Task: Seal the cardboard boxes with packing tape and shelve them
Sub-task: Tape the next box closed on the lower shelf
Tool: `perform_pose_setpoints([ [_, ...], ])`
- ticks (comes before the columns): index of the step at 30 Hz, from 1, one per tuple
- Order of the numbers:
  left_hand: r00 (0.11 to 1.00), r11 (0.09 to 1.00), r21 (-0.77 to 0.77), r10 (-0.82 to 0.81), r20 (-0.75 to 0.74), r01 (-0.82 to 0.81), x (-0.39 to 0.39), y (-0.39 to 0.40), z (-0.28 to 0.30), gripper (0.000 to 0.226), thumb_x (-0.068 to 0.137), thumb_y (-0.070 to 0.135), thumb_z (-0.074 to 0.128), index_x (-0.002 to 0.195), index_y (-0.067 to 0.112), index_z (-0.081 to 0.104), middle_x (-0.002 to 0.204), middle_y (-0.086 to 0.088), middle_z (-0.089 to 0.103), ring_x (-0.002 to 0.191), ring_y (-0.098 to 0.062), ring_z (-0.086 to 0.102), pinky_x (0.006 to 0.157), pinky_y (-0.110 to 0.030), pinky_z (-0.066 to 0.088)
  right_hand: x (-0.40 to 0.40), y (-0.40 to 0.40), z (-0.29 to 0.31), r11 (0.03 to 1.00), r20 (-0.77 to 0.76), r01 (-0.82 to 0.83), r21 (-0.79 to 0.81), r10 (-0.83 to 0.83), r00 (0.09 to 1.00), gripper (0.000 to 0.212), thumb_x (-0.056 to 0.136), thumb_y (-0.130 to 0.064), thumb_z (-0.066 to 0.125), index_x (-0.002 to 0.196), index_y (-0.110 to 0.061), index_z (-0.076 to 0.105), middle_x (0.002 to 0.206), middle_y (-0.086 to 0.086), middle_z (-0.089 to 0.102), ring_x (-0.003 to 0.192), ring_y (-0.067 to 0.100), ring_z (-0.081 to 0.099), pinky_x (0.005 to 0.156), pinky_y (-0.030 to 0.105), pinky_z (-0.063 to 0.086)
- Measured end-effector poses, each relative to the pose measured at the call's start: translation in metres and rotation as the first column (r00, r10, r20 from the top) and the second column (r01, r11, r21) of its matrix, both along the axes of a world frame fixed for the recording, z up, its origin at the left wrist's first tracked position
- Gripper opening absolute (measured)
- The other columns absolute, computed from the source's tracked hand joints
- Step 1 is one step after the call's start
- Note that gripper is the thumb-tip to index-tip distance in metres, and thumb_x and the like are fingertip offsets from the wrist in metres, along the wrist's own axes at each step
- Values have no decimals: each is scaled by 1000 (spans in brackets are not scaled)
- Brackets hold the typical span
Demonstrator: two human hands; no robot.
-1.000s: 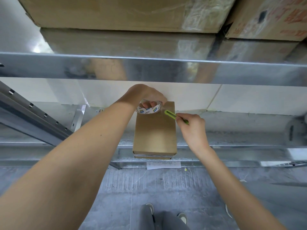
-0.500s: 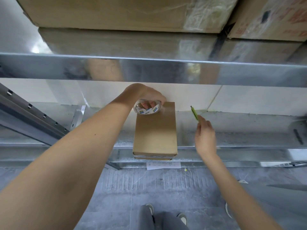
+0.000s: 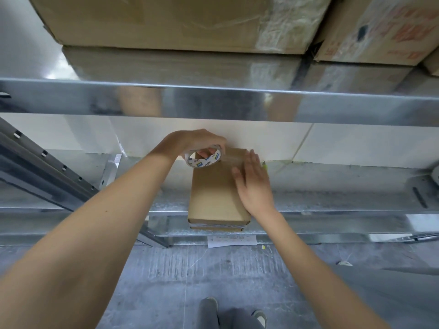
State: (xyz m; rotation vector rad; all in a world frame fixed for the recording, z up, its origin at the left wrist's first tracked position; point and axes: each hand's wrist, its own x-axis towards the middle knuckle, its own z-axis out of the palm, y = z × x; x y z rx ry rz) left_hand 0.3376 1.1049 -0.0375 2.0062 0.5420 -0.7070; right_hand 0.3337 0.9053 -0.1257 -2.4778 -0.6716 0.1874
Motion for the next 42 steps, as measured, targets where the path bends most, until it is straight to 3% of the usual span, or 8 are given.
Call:
perform_pose_setpoints([
  [4, 991, 996, -22, 93, 95, -92, -12, 1, -4, 34, 74, 38, 58, 92, 15, 75, 101, 0, 74, 104, -19, 68, 74, -31, 41, -9, 19, 1, 965, 8, -22, -261, 25, 1000, 87, 94, -66, 28, 156, -12, -1, 163, 0, -10, 149, 14, -13, 118, 47, -7],
  [13, 905, 943, -115, 333, 264, -313, -33, -5, -9, 27, 83, 30, 61, 95, 9, 73, 84, 0, 66, 83, -17, 63, 69, -29, 41, -15, 31, 9, 911, 109, -123, -393, 179, 978, 51, 106, -31, 18, 155, -15, 16, 164, -1, 3, 150, 13, -7, 115, 57, -15],
  [15, 838, 927, -161, 376, 397, -339, -47, -11, -11, 22, 84, 30, 60, 88, 15, 75, 80, 4, 66, 77, -14, 59, 69, -27, 42, -18, 31, 15, 967, 111, -83, -240, 113, 987, 44, 106, -26, 28, 147, -16, 38, 162, 1, 19, 151, 17, 5, 115, 58, -8],
  [17, 750, 898, -153, 430, 503, -412, -67, -21, -11, 17, 86, 30, 58, 86, 23, 73, 79, 3, 67, 72, -12, 58, 62, -22, 44, -23, 32, 35, 988, -35, 43, 146, -38, 999, 31, 102, -19, 41, 125, -13, 61, 143, 6, 51, 138, 24, 39, 112, 44, 25],
  [20, 629, 843, -261, 527, 571, -470, -100, -41, -9, 17, 83, 32, 54, 88, 26, 70, 85, -5, 70, 67, -11, 58, 58, -17, 43, -29, 29, 71, 863, -257, 180, 471, -61, 965, 21, 99, -19, 52, 100, -10, 71, 95, 0, 69, 86, 9, 62, 75, 17, 40],
  [27, 576, 835, -398, 550, 604, -379, -147, -76, -6, 16, 98, 5, 51, 100, 15, 63, 98, 4, 67, 81, 7, 61, 74, -10, 44, -44, 21, 110, 876, -262, 109, 469, 20, 965, 10, 87, -12, 68, 95, -11, 75, 83, -10, 68, 71, -16, 57, 69, 0, 37],
  [37, 536, 821, -470, 568, 624, -324, -166, -95, 4, 19, 99, 10, 53, 109, 23, 63, 89, 9, 71, 87, 1, 64, 76, -12, 47, -67, 8, 119, 864, -144, 21, 503, 60, 988, 22, 79, -4, 74, 67, -22, 67, 68, -16, 65, 66, -2, 58, 67, 8, 41],
  [42, 531, 754, -505, 656, 537, -420, -167, -102, 5, 70, 98, 12, 54, 145, 31, 6, 95, 2, 73, 86, 7, 65, 87, -8, 43, -77, 0, 118, 860, -110, 2, 509, 62, 992, 23, 79, -5, 74, 67, -23, 67, 73, -4, 68, 72, 9, 59, 67, 16, 43],
])
